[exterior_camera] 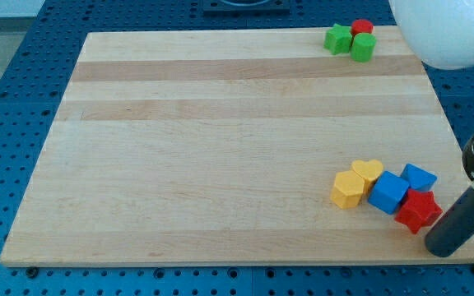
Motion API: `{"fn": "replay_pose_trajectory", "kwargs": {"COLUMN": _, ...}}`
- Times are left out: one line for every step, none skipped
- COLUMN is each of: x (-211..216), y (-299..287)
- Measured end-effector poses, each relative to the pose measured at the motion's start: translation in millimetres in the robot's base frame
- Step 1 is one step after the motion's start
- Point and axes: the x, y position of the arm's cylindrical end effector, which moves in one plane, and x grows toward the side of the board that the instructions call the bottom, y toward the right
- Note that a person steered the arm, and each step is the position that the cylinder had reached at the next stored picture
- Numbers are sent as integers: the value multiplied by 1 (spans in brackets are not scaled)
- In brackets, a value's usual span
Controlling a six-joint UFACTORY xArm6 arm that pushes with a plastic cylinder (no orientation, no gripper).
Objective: Place the red star in between the blue blocks
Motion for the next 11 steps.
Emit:
{"fn": "replay_pose_trajectory", "kwargs": {"x": -8, "y": 0}}
{"fn": "replay_pose_trajectory", "kwargs": {"x": -13, "y": -2}}
{"fn": "replay_pose_trajectory", "kwargs": {"x": -14, "y": -6}}
{"fn": "replay_pose_trajectory", "kwargs": {"x": -23, "y": -10}}
{"fn": "replay_pose_trajectory", "kwargs": {"x": -36, "y": -12}}
{"fn": "replay_pose_trajectory", "kwargs": {"x": -40, "y": -12}}
{"fn": "replay_pose_trajectory", "kwargs": {"x": -45, "y": -11}}
{"fn": "replay_pose_trajectory", "kwargs": {"x": -54, "y": -9}}
{"fn": "replay_pose_trajectory", "kwargs": {"x": -62, "y": -2}}
{"fn": "replay_pose_trajectory", "kwargs": {"x": -70, "y": 3}}
{"fn": "replay_pose_trajectory", "kwargs": {"x": -79, "y": 3}}
